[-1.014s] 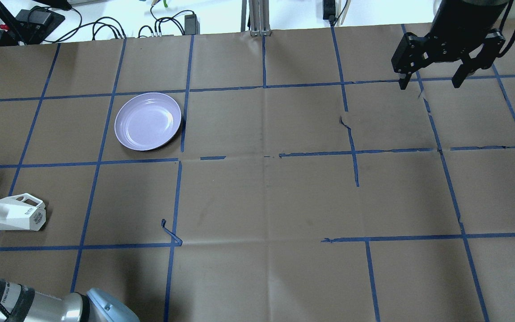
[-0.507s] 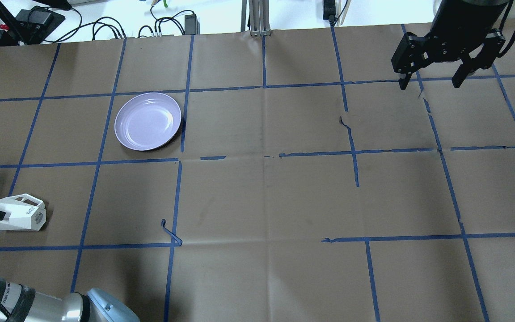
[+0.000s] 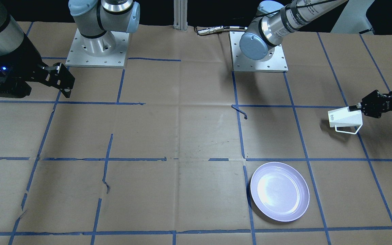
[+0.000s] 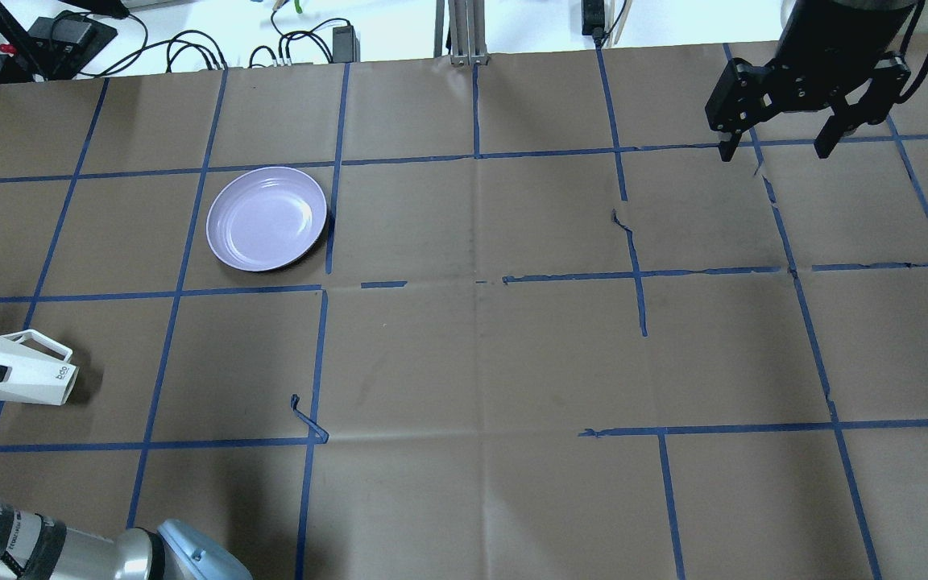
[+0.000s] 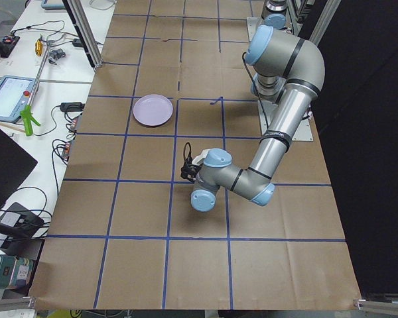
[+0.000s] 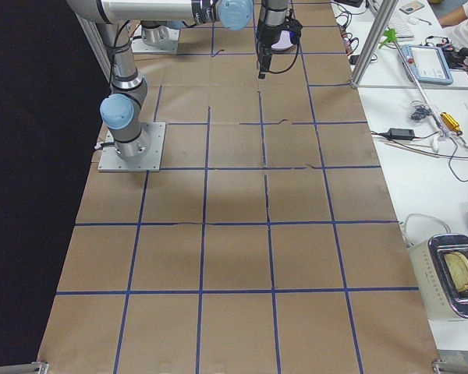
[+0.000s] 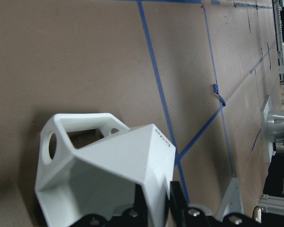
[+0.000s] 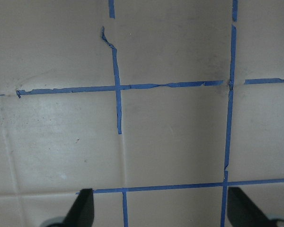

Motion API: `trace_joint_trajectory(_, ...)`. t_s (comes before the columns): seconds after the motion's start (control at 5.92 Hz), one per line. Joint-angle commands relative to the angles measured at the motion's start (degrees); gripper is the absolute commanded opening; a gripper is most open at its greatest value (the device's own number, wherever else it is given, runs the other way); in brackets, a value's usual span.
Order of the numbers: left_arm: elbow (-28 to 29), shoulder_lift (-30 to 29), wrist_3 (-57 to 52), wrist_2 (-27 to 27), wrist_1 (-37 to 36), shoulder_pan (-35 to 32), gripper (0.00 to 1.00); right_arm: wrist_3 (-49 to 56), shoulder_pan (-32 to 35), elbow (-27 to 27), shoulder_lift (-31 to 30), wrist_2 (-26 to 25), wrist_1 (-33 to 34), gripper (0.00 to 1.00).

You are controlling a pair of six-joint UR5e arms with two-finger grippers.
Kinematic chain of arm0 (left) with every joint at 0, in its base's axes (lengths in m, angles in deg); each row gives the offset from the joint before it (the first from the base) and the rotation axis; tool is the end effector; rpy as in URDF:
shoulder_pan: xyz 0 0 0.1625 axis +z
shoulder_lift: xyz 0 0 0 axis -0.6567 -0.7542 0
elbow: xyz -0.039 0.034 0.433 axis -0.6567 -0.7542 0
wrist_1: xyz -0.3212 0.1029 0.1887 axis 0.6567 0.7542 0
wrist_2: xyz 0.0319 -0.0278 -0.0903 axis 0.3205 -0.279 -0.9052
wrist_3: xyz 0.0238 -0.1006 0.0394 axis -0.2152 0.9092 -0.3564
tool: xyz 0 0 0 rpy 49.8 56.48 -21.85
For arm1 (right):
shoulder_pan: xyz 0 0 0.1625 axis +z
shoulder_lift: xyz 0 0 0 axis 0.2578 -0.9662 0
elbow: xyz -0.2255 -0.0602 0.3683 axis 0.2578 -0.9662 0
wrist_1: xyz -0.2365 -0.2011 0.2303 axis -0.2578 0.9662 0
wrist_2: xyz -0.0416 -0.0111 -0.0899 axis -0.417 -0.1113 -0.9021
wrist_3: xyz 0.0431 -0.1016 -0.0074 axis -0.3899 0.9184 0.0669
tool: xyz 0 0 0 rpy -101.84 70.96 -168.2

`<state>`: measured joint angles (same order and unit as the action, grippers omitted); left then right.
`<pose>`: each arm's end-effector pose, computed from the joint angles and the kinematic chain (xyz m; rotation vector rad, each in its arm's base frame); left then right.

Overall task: Flip cup and place on plate
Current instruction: 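Lift the white cup with the left gripper and turn it upright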

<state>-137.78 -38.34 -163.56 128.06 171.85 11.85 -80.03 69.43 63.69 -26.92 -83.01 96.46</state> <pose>0.3773 -0.4047 0.2242 -0.2990 -2.1589 0.0399 0.0806 -0.5043 0.4949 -0.0601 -3.1110 -0.1327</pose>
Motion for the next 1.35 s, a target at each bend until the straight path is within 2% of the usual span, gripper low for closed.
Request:
trace_joint_trajectory(0.0,0.1,4.2,3.6,-2.5,2.0,-1.1,0.0,0.0,0.0,0.0,0.0,0.0,0.0,1.0)
trace_joint_trajectory(0.34,0.2,12.3,12.5,-2.0,0.4,-10.0,0.0,0.0,0.0,0.0,0.0,0.0,0.0,1.0)
trace_joint_trajectory(0.51,0.2,15.2,18.3,-1.9,-3.4,-15.6,0.0,0.0,0.0,0.0,0.0,0.0,0.0,1.0)
trace_joint_trajectory(0.68,0.2,15.5,23.6,-1.7,-8.7,-20.8,0.0,0.0,0.0,0.0,0.0,0.0,0.0,1.0)
trace_joint_trajectory(1.01,0.2,15.8,41.5,-1.7,-16.1,-30.5,0.0,0.0,0.0,0.0,0.0,0.0,0.0,1.0)
trace_joint_trajectory(1.18,-0.5,14.5,48.1,-1.6,-22.3,-35.1,0.0,0.0,0.0,0.0,0.0,0.0,0.0,1.0)
